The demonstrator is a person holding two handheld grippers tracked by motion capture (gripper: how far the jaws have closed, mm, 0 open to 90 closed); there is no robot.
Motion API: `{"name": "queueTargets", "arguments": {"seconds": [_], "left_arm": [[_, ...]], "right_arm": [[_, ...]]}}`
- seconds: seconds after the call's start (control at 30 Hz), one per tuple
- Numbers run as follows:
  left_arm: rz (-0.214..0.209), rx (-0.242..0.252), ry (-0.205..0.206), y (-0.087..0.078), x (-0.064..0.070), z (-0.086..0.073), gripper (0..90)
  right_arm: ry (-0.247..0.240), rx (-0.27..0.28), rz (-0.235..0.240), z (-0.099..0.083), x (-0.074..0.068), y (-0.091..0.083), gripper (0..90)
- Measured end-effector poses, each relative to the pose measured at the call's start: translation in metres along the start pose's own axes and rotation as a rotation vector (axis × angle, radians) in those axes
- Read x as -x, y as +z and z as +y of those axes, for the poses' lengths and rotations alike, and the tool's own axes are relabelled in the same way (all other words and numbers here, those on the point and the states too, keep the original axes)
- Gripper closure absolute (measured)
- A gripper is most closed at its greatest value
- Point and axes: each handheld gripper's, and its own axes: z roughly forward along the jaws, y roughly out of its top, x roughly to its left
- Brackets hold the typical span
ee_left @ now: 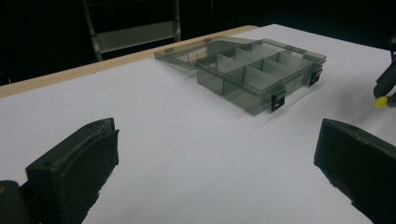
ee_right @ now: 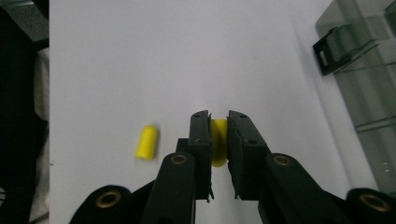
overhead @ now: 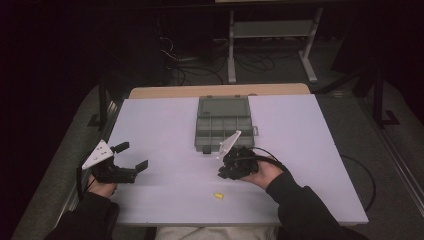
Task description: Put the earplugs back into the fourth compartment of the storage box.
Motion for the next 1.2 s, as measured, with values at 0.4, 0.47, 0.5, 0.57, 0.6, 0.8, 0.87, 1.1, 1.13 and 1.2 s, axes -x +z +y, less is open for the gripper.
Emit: {"name": "queueTargets", "arguments": {"seconds": [0.4,0.47,0.5,0.57,0.6,0.8,0.87,1.1,1.13,1.2], "left_arm": [[0.001,-0.001,-0.003,0.0,0.0,0.0,0.0],[0.001,-0.001,-0.005,0.0,0.0,0.0,0.0],[0.0,-0.001,-0.004,0.0,0.0,0.0,0.0],[0.001,-0.001,-0.005,0.0,0.0,0.0,0.0],[0.0,-0.001,-0.006,0.0,0.0,0.0,0.0],[0.001,-0.001,-0.005,0.0,0.0,0.0,0.0],[0.001,-0.001,-0.004,0.0,0.0,0.0,0.0],[0.001,-0.003,-0.005,0.0,0.0,0.0,0.0],[0.001,-0.002,-0.004,0.0,0.0,0.0,0.0],[0.001,-0.002,-0.005,0.0,0.0,0.0,0.0]], "right_arm": [[0.005,0.049,-0.02,0.005,0.012,-0.022,78.8],[0.01,0.053,-0.023,0.005,0.014,-0.026,78.8],[0.008,0.054,-0.026,0.006,0.015,-0.028,78.7],[0.009,0.053,-0.034,0.007,0.017,-0.03,78.6],[0.004,0.049,-0.043,0.007,0.017,-0.032,78.5],[0.002,0.055,-0.06,0.009,0.022,-0.04,78.5],[0.003,0.054,-0.066,0.01,0.024,-0.043,78.5],[0.008,0.066,-0.09,0.011,0.035,-0.053,78.1],[0.014,0.072,-0.091,0.011,0.041,-0.055,78.1],[0.023,0.071,-0.093,0.011,0.043,-0.056,78.1]]}}
